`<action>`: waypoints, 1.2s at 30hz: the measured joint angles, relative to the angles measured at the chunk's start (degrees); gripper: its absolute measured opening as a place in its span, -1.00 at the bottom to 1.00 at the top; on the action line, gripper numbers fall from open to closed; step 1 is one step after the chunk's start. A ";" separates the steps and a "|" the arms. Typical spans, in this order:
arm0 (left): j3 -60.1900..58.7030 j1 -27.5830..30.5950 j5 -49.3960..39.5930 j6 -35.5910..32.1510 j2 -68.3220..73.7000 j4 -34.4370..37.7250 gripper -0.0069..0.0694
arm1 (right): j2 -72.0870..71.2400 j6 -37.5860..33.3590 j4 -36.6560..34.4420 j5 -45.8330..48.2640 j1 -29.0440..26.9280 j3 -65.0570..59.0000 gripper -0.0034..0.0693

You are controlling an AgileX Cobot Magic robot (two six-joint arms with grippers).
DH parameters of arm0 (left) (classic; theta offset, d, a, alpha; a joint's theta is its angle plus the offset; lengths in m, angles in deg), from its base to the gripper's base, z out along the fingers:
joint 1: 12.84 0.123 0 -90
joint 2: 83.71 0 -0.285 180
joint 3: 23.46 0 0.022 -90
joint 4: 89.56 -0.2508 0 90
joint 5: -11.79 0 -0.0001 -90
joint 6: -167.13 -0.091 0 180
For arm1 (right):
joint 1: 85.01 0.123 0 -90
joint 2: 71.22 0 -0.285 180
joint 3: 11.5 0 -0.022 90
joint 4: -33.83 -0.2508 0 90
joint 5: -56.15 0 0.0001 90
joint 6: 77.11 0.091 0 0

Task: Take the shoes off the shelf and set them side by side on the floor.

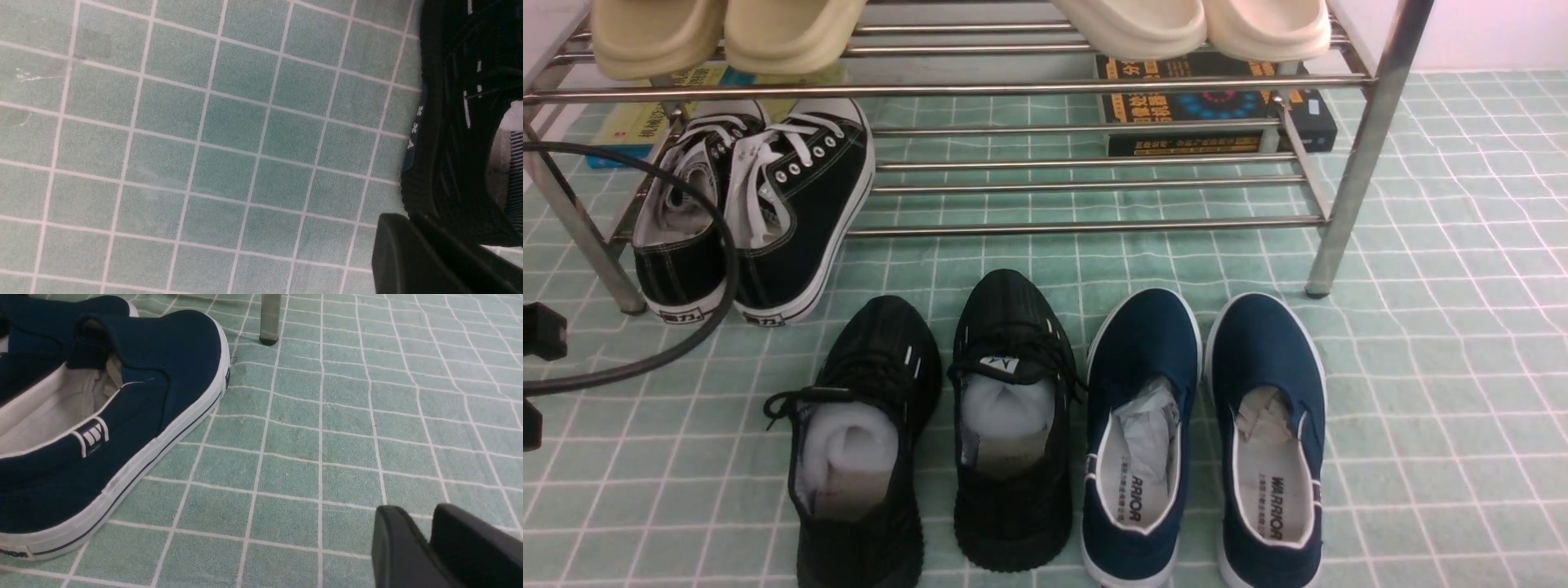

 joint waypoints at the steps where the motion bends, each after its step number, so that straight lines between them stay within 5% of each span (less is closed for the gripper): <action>1: 0.00 0.00 0.14 -0.31 -0.16 0.00 -0.72 | 0.00 0.00 0.00 0.00 -0.02 0.00 -0.48; 14: -0.84 0.00 -3.22 -9.00 -19.80 1.53 -0.81 | 0.00 -0.04 -0.06 0.00 -4.60 0.00 -0.43; 21: -11.73 0.00 -2.89 -20.48 -38.11 10.77 -0.81 | 0.00 -0.04 -0.06 0.00 -4.60 0.00 -0.40; 29: -26.25 0.00 13.61 -22.88 -57.04 22.63 -0.81 | 0.00 -0.04 -0.06 0.07 -4.60 0.00 -0.37; 36: -28.71 0.00 23.54 -22.88 -64.17 24.88 -0.81 | 0.00 -0.04 -0.06 0.07 -4.60 0.00 -0.34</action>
